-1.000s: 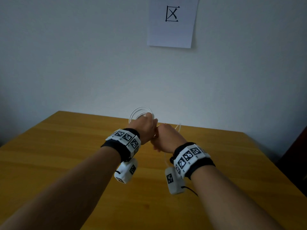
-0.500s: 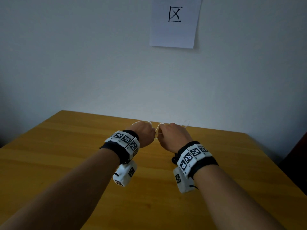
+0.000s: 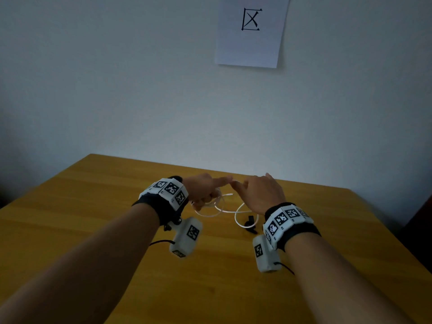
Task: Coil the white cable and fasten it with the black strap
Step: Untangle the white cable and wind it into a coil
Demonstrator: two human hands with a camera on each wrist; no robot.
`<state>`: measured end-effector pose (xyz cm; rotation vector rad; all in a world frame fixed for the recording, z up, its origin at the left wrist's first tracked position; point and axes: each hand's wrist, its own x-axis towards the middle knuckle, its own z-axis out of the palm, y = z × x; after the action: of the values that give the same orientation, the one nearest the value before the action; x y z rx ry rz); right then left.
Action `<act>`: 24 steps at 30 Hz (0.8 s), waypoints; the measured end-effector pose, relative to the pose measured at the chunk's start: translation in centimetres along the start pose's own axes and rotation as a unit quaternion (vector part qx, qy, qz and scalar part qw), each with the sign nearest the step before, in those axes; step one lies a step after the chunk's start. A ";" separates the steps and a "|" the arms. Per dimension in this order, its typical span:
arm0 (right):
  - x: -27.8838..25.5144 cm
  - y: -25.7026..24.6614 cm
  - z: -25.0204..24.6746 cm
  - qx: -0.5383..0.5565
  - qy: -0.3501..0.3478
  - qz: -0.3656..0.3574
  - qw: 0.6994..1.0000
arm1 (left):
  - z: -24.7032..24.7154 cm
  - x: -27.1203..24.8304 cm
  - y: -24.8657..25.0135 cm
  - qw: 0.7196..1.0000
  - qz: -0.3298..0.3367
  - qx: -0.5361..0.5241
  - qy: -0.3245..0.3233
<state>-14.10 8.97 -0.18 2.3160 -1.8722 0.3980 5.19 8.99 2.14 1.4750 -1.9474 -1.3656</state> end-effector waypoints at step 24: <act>-0.7 -2.4 2.3 0.169 -0.073 -0.028 0.982 | 0.3 0.7 2.6 0.794 0.213 -0.570 0.019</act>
<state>-11.61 9.53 -2.44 2.6760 -1.9259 0.5976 3.28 8.55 4.03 0.4220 -0.8950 -1.7202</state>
